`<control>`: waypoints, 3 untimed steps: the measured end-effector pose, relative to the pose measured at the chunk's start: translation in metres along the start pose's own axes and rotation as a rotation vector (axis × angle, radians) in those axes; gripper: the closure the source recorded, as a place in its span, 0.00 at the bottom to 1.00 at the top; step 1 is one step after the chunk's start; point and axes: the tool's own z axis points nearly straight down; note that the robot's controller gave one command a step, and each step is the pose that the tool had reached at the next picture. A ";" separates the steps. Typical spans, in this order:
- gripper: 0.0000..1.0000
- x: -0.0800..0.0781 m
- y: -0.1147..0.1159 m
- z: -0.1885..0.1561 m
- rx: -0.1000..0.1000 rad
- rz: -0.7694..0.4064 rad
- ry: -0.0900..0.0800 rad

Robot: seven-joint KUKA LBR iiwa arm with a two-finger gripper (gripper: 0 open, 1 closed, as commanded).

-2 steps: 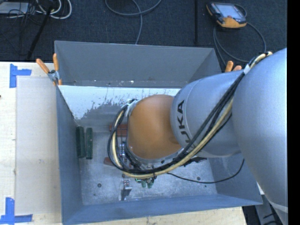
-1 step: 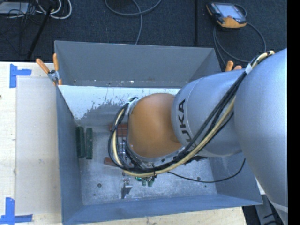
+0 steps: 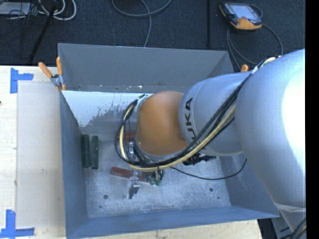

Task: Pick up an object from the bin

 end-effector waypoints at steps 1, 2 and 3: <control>1.00 -0.037 -0.004 0.024 -0.004 0.035 -0.007; 1.00 -0.037 -0.004 0.024 -0.004 0.036 -0.007; 1.00 -0.052 0.006 -0.159 -0.001 0.014 -0.006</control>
Offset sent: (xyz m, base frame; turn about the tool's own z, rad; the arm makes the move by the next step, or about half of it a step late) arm 0.0000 0.0000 0.0000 0.0000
